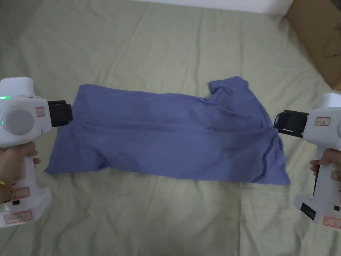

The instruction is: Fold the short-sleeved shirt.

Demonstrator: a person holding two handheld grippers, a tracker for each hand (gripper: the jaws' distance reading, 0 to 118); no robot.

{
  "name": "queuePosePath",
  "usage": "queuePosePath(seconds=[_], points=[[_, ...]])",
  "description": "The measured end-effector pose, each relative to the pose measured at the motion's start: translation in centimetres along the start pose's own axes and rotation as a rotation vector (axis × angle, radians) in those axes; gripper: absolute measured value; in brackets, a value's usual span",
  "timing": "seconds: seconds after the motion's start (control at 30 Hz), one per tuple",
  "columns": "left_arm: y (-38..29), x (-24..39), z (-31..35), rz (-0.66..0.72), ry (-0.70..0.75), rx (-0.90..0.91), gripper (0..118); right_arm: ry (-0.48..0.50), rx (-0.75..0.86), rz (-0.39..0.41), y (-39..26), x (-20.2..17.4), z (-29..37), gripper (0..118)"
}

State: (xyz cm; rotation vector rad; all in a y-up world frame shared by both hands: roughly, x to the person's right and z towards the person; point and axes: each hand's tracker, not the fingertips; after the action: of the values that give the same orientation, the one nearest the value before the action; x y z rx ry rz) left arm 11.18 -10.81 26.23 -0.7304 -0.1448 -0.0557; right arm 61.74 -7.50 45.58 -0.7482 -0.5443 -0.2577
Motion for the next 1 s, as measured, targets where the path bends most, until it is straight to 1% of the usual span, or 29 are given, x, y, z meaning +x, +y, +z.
queuePosePath(seconds=[0.03, 0.1, 0.2, 0.23, 0.27, 0.3, 0.33, 0.4, 0.47, 0.53, 0.6, 0.67, 0.77, 0.8, 0.83, 0.87, 0.9, 0.93, 0.97, 1.0], points=[[-0.1, 0.3, 1.8, -0.027, 0.0, 0.069, 101, 0.02, 0.068, 0.01, -0.3, 0.1, 2.0, 108], [-0.8, 0.6, 5.3, -0.084, -0.013, 0.188, 90, 0.045, 0.2, 0.036, -1.2, 0.0, 5.7, 108], [-2.4, 1.2, 9.8, -0.143, -0.011, 0.322, 63, 0.052, 0.334, 0.077, -3.6, -0.4, 10.5, 108], [-3.0, 1.3, 11.1, -0.149, -0.02, 0.345, 52, 0.059, 0.359, 0.072, -4.5, -0.4, 12.0, 107], [-3.6, 1.3, 11.9, -0.147, -0.038, 0.35, 33, 0.064, 0.379, 0.058, -5.3, -0.8, 13.1, 98], [-4.2, 1.2, 12.8, -0.14, -0.052, 0.349, 17, 0.074, 0.405, 0.039, -6.4, -0.8, 14.3, 84], [-4.9, 1.1, 13.6, -0.132, -0.063, 0.351, 9, 0.087, 0.42, 0.026, -7.5, -0.9, 15.4, 74], [-6.2, 1.0, 14.7, -0.121, -0.066, 0.358, 4, 0.074, 0.446, 0.013, -9.1, -0.5, 16.3, 56], [-7.0, 0.5, 15.4, -0.112, -0.086, 0.347, 2, 0.052, 0.467, 0.019, -10.5, -0.8, 17.3, 6], [-7.9, 0.3, 15.8, -0.096, -0.105, 0.322, 0, 0.077, 0.461, 0.022, -11.5, -1.1, 18.0, 0], [-8.4, -0.2, 15.5, -0.078, -0.121, 0.299, 0, 0.105, 0.44, 0.003, -12.0, -1.2, 18.3, 0], [-8.4, -0.6, 15.2, -0.058, -0.146, 0.262, 0, 0.109, 0.428, 0.01, -12.3, -1.6, 18.2, 0], [-7.4, -1.2, 14.3, -0.069, -0.145, 0.232, 0, 0.114, 0.412, 0.027, -12.4, -2.1, 17.9, 0], [-6.6, -1.4, 13.6, -0.065, -0.144, 0.196, 1, 0.114, 0.41, 0.035, -12.3, -2.6, 18.0, 0], [-5.8, -1.7, 12.8, -0.053, -0.147, 0.156, 11, 0.115, 0.407, 0.046, -12.2, -2.8, 17.9, 0], [-5.1, -2.1, 12.0, -0.029, -0.16, 0.13, 48, 0.116, 0.404, 0.053, -12.1, -3.0, 17.8, 0], [-4.2, -2.5, 10.8, 0.007, -0.189, 0.082, 79, 0.117, 0.401, 0.058, -12.0, -3.1, 17.6, 0], [-3.4, -2.8, 9.3, 0.024, -0.189, 0.016, 100, 0.118, 0.398, 0.063, -11.8, -3.3, 17.3, 0], [-2.9, -2.8, 7.9, 0.031, -0.184, -0.049, 107, 0.119, 0.394, 0.068, -11.7, -3.4, 17.1, 0], [-2.3, -2.8, 6.3, 0.02, -0.173, -0.114, 107, 0.12, 0.386, 0.075, -11.6, -3.5, 16.7, 0]])
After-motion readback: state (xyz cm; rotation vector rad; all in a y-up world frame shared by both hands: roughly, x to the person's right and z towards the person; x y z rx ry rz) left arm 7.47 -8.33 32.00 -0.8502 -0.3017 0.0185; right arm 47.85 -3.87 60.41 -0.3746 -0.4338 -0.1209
